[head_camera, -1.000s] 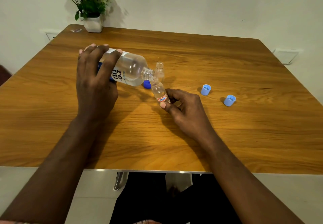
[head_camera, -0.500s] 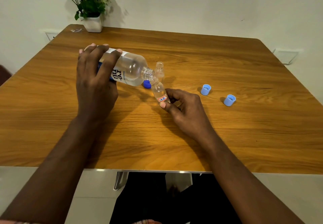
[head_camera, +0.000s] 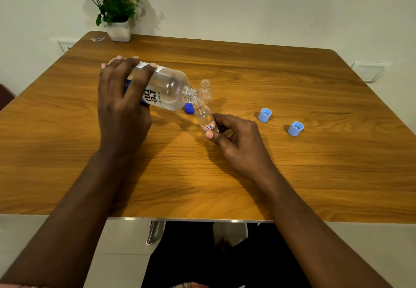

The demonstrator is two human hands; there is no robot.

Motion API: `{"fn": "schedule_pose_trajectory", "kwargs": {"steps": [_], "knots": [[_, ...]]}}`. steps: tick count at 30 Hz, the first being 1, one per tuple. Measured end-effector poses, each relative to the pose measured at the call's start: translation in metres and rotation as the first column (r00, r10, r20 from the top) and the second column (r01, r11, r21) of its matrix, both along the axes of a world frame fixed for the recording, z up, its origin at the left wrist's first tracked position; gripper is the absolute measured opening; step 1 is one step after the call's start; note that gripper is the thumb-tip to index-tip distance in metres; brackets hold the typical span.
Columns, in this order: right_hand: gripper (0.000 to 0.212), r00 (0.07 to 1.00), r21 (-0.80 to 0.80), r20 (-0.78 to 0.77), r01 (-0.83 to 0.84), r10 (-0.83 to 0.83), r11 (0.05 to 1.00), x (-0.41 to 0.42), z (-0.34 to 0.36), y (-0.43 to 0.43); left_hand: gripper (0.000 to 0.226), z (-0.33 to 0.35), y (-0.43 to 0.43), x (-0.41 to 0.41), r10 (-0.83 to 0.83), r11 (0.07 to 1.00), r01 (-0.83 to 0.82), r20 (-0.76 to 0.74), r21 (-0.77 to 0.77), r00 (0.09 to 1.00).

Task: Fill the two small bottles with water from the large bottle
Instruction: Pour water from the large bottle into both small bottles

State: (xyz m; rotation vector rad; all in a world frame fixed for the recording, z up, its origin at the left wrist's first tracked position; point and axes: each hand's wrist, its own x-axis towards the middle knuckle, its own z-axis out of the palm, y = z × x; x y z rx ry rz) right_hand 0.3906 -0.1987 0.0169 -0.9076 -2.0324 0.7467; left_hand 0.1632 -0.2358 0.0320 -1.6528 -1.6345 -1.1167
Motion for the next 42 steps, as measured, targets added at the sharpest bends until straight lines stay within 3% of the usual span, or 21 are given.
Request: {"fn": "schedule_pose_trajectory", "kwargs": {"steps": [22, 29, 42], "knots": [[0.016, 1.0, 0.006, -0.005, -0.017, 0.017, 1.0, 0.0021, -0.0002, 0.0016, 0.062, -0.0032, 0.0013, -0.0002, -0.013, 1.0, 0.014, -0.028, 0.022, 1.0], [0.022, 0.997, -0.031, -0.071, -0.022, 0.019, 0.999, 0.0016, -0.0029, 0.0035, 0.059, -0.0086, 0.0014, -0.001, -0.025, 0.999, 0.023, -0.044, -0.049, 0.999], [0.025, 0.984, -0.061, -0.178, -0.025, 0.014, 0.998, -0.0019, -0.0008, 0.0016, 0.068, -0.0095, -0.001, 0.0073, -0.073, 0.989, 0.083, 0.084, -0.125, 0.994]]}}
